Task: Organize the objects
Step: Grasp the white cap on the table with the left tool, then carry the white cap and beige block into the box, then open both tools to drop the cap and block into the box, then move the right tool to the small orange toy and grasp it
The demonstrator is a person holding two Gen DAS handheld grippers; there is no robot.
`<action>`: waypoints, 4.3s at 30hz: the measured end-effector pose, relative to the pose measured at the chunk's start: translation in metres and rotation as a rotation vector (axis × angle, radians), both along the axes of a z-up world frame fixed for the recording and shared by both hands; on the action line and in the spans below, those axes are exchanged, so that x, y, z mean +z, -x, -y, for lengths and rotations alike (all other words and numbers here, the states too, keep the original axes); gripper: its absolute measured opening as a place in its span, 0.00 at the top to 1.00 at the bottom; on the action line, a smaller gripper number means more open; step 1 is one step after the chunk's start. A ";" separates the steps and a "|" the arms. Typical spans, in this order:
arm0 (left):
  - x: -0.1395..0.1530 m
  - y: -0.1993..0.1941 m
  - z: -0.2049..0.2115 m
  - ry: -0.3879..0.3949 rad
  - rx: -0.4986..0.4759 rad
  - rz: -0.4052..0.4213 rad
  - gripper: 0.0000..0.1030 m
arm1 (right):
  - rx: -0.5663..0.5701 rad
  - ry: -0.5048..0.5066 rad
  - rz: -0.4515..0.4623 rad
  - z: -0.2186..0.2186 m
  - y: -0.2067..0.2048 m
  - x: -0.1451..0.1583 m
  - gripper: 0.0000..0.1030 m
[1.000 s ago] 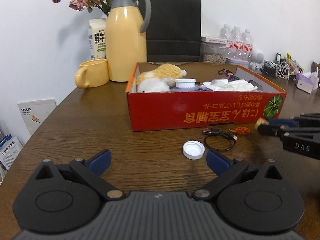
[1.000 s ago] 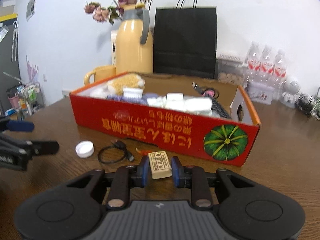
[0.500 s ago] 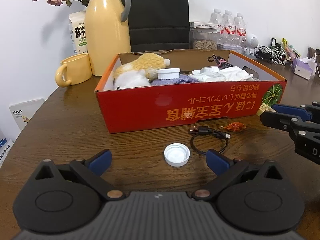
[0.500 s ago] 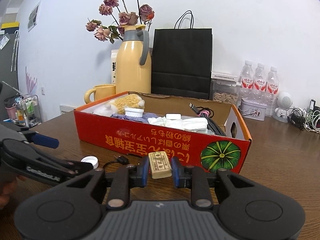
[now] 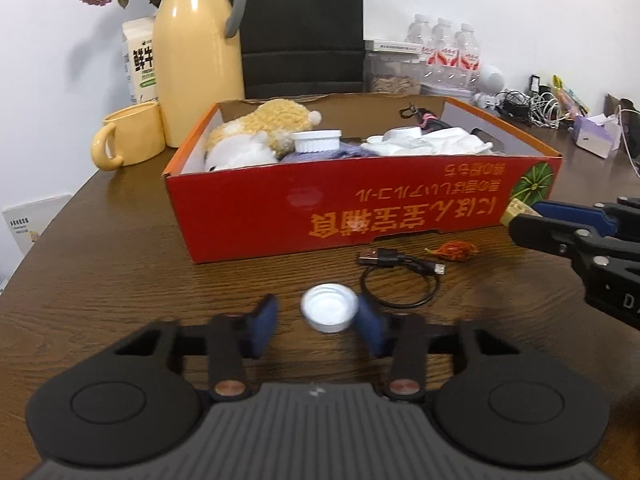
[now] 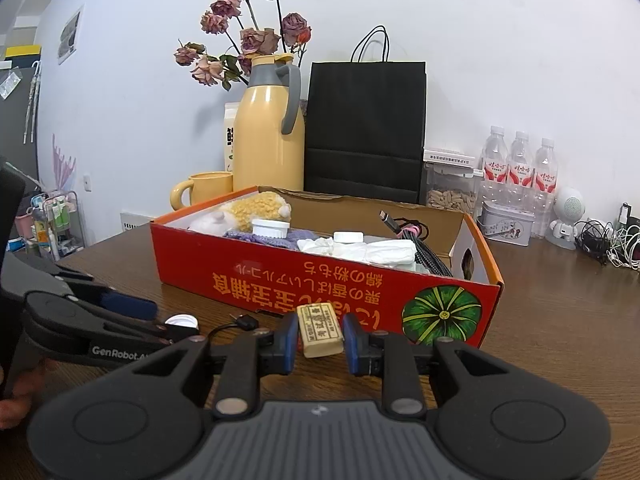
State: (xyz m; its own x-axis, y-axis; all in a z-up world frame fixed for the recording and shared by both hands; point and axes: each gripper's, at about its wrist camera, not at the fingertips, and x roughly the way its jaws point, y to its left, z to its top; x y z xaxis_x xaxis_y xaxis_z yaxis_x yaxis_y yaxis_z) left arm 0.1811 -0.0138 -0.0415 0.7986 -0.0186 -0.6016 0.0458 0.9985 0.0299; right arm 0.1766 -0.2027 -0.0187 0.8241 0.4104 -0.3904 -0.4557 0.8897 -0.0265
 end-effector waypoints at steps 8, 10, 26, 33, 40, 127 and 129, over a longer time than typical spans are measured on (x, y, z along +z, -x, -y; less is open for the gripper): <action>0.000 0.002 0.002 -0.002 0.002 0.024 0.71 | 0.000 0.000 0.000 0.000 0.000 0.000 0.78; 0.001 0.003 0.002 -0.001 0.004 0.032 0.71 | -0.001 0.000 0.000 0.000 0.000 0.000 0.78; 0.038 0.012 0.006 0.000 -0.014 0.171 0.71 | 0.002 -0.004 0.061 -0.001 0.000 0.018 0.78; 0.062 0.000 0.009 0.014 -0.014 0.234 0.71 | 0.003 -0.010 0.103 -0.008 -0.012 0.037 0.78; 0.078 -0.023 0.018 0.046 -0.002 0.278 0.71 | -0.022 -0.020 0.121 -0.017 -0.037 0.051 0.78; 0.040 0.003 -0.011 0.036 0.054 0.263 0.00 | -0.070 0.004 0.017 0.004 -0.039 0.015 0.00; 0.037 0.009 -0.014 0.034 0.053 0.245 0.00 | -0.064 0.019 0.001 0.004 -0.035 0.012 0.00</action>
